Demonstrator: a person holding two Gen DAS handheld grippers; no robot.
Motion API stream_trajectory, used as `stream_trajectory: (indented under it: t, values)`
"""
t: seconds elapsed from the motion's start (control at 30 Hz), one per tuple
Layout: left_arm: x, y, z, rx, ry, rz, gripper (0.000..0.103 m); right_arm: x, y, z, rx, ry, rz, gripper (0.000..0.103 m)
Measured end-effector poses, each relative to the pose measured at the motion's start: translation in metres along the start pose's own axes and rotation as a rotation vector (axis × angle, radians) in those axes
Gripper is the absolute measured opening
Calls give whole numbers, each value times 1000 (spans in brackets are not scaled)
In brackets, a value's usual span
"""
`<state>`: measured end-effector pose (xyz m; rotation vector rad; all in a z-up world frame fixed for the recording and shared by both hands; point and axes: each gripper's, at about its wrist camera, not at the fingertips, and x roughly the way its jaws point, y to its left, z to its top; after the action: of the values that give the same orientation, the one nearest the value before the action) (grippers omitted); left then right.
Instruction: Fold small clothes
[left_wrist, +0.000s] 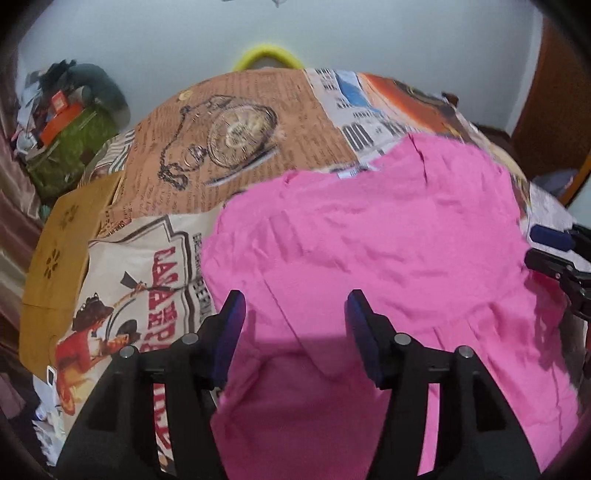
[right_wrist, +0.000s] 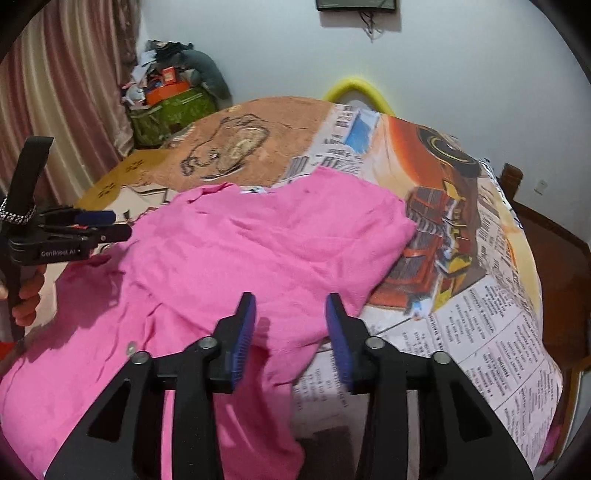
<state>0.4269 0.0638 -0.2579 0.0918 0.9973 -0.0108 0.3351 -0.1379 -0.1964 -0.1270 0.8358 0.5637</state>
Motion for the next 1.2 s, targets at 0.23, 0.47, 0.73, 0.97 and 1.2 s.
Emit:
stream_trajectory:
  t: [0.23,0.47,0.73,0.97,1.2]
  values:
    - [-4,8,-16,-54,42,1,57,2,-2,-17,45,56,3,40]
    - [-72,8,-32,-55,-46,-6,65,-50,4,-28,29,17,-23,40]
    - [-135,26,-64,-82,-81,33,88,-113,24,-46,19,-36,-66,55]
    - [-145,49,-110,-158,-8,8,91,-132,37,-77,18,19,-77,57]
    - [-124,48,-162,-186,115,-60,90,-112,35,-122,134,145,-50,57]
